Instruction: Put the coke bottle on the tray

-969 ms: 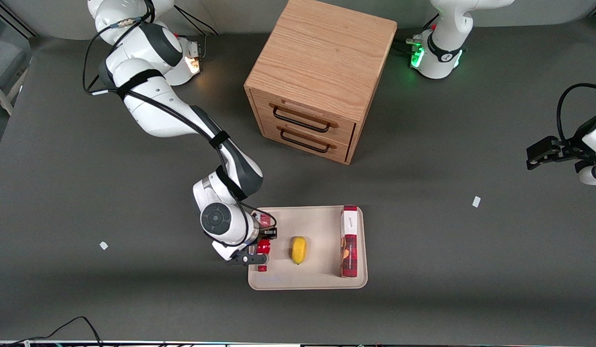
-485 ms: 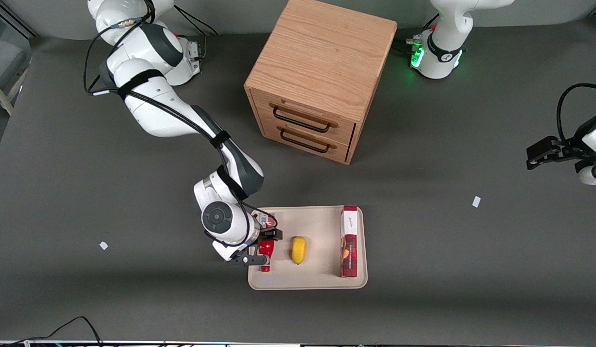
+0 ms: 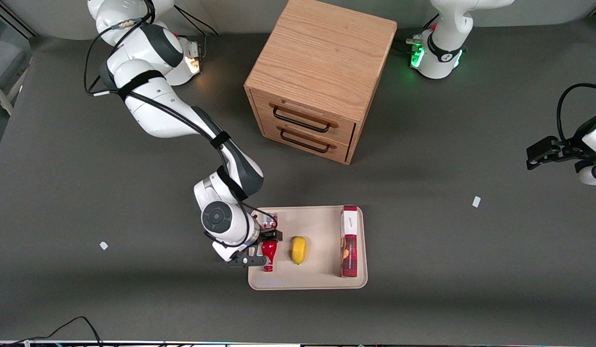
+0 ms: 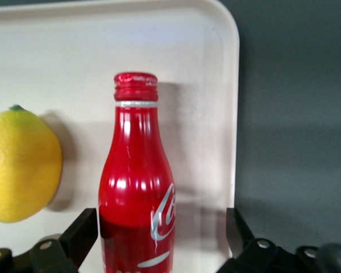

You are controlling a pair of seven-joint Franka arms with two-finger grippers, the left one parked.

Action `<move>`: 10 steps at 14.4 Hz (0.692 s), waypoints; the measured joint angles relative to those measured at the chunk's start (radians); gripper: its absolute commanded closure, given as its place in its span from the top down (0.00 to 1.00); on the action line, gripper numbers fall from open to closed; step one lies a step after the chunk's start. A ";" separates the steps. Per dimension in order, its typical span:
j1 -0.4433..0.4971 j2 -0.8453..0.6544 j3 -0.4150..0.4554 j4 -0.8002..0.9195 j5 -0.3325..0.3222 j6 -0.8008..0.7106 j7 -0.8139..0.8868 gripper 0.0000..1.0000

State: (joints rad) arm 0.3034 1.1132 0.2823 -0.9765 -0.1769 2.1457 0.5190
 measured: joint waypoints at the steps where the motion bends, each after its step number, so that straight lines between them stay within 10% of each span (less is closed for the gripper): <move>1: -0.001 -0.006 0.000 0.004 0.000 0.001 0.000 1.00; 10: -0.058 -0.333 -0.020 -0.016 -0.007 -0.336 -0.029 1.00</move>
State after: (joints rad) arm 0.2456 0.7800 0.2627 -0.9921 -0.1835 1.8099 0.4905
